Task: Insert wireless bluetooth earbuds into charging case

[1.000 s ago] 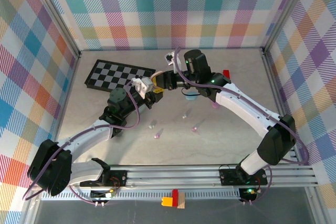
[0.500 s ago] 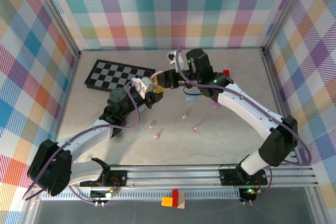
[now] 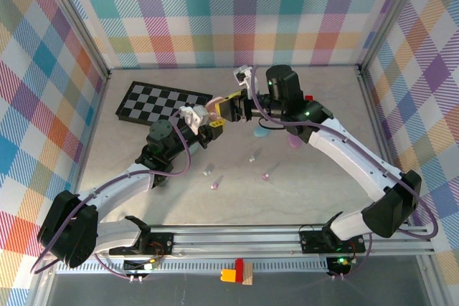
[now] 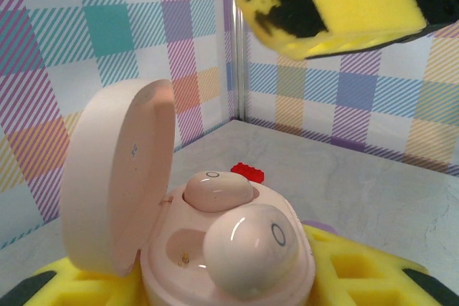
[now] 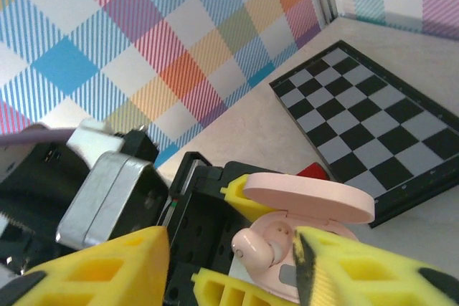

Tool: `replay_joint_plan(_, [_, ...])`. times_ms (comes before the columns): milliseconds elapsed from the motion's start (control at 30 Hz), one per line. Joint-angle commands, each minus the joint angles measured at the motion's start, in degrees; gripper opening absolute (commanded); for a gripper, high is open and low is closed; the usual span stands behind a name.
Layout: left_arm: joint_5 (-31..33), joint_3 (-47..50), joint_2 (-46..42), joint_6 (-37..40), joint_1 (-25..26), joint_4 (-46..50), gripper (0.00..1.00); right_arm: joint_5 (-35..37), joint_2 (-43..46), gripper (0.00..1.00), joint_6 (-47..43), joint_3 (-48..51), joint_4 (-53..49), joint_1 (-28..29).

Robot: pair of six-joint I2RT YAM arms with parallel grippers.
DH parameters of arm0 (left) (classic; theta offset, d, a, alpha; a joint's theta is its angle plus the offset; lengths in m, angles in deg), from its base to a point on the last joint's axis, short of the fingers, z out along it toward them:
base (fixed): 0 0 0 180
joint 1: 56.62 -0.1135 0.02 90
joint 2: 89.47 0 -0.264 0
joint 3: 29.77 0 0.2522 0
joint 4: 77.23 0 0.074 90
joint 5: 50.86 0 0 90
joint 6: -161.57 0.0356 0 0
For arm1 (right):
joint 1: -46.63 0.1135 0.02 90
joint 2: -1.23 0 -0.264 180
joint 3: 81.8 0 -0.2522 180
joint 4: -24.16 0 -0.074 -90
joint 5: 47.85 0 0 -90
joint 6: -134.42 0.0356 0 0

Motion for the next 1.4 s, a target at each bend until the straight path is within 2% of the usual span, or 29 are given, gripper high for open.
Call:
replay_joint_plan(0, [-1.2, -2.0, -1.2, 0.8, 0.6, -1.5, 0.41, -1.1, 1.4, 0.53, -8.9, 0.7, -2.7, 1.2])
replay_joint_plan(367, [-0.9, -1.6, -1.7, 2.1, 0.6, -0.8, 0.41, 11.3, 2.9, 0.58, -27.8, 6.1, 1.0, 5.5])
replay_joint_plan(567, [-1.2, -1.7, -1.4, 2.6, 0.6, -0.6, 0.41, 14.0, 3.7, 0.56, -28.3, 9.1, 6.3, 6.0])
replay_joint_plan(867, [-1.8, -1.9, -0.7, 2.9, 0.6, -0.8, 0.41, 13.7, 2.3, 0.50, -27.9, 7.9, 6.3, 6.0])
replay_joint_plan(1167, [-1.9, -1.8, -0.8, 3.0, 0.6, -0.7, 0.41, 12.8, 0.6, 0.49, -28.4, 6.4, 5.1, 6.0])
replay_joint_plan(1367, [-1.5, -1.8, -0.7, 3.5, 0.6, -0.8, 0.41, 13.0, 1.6, 0.48, -24.5, 6.4, 6.0, 6.0])
